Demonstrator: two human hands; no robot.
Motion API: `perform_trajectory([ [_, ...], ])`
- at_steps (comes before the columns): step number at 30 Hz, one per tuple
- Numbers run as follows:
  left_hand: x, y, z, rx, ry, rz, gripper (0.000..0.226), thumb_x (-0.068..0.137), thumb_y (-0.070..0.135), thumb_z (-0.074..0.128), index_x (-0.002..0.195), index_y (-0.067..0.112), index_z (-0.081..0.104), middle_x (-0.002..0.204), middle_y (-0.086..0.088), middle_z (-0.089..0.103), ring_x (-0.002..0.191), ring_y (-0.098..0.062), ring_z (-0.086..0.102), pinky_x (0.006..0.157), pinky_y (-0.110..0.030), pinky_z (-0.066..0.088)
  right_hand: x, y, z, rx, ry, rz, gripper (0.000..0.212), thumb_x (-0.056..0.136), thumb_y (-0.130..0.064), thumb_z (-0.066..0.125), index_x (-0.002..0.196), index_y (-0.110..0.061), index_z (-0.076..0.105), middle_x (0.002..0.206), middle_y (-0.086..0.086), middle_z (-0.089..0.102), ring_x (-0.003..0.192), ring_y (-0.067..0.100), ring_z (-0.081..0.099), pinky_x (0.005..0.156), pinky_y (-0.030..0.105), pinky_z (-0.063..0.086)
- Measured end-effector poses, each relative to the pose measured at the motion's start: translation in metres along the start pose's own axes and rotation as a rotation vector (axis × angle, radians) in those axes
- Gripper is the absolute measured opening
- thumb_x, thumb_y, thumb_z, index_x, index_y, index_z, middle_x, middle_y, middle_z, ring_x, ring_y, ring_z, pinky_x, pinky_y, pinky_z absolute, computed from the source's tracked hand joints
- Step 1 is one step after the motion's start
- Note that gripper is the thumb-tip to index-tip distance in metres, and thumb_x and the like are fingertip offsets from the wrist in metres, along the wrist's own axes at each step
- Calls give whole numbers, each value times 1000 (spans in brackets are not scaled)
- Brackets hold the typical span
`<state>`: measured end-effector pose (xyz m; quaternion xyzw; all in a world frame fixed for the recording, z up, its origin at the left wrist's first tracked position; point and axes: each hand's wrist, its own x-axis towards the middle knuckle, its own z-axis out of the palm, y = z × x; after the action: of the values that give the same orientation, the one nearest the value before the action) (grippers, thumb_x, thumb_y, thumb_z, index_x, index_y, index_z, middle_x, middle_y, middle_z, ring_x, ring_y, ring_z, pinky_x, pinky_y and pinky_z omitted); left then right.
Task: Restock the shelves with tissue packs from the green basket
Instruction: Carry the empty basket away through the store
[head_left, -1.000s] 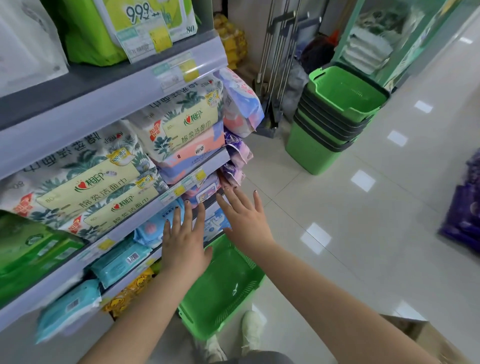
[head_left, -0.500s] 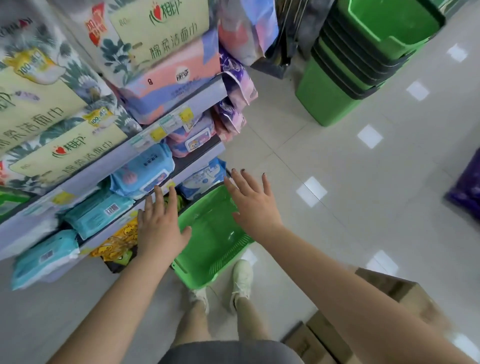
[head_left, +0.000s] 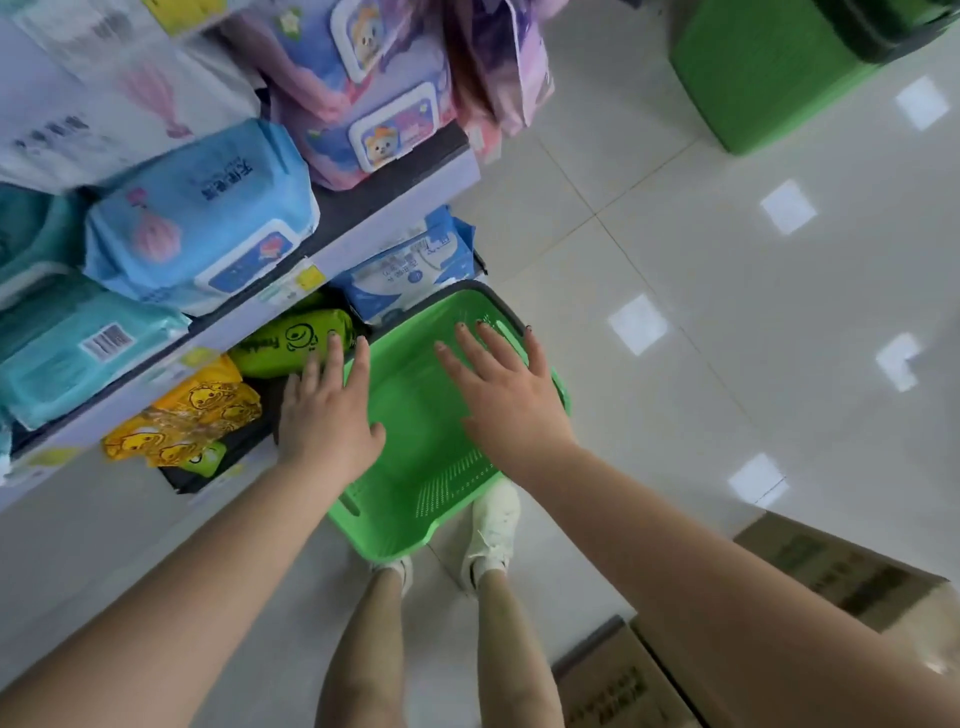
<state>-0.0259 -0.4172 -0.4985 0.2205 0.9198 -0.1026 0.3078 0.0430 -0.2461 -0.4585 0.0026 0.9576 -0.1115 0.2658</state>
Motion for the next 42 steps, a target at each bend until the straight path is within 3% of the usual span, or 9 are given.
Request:
perform_trajectory([
  [5,40,-19,43,-6,-91,-32,92,89,43,52,148,17,-13,156,-12,-11,144,-31,0,117,-43,9,22,4,28,14,-33,4,78,92,-20,52,149,-28,0,159,1,-4,146,22,-5,112,52,-10],
  [21,132,-43,108,-250,-268,-280,78,87,23,59,148,8,14,152,-15,24,135,-34,32,109,-44,32,60,17,79,50,-92,5,81,91,-21,55,148,-32,-2,158,-1,-5,146,21,-7,111,52,-10],
  [33,150,-54,112,-288,-237,-298,57,86,0,49,140,9,33,135,-17,48,115,-38,51,90,-43,48,53,30,82,107,-113,33,80,92,-23,54,149,-30,-1,159,-1,-5,146,21,-7,112,51,-10],
  [42,137,-49,108,-280,-191,-301,59,85,13,58,139,8,35,134,-18,47,115,-38,50,89,-45,48,46,33,86,93,-118,9,79,92,-24,54,149,-29,0,159,-1,-2,146,20,-6,108,45,-15],
])
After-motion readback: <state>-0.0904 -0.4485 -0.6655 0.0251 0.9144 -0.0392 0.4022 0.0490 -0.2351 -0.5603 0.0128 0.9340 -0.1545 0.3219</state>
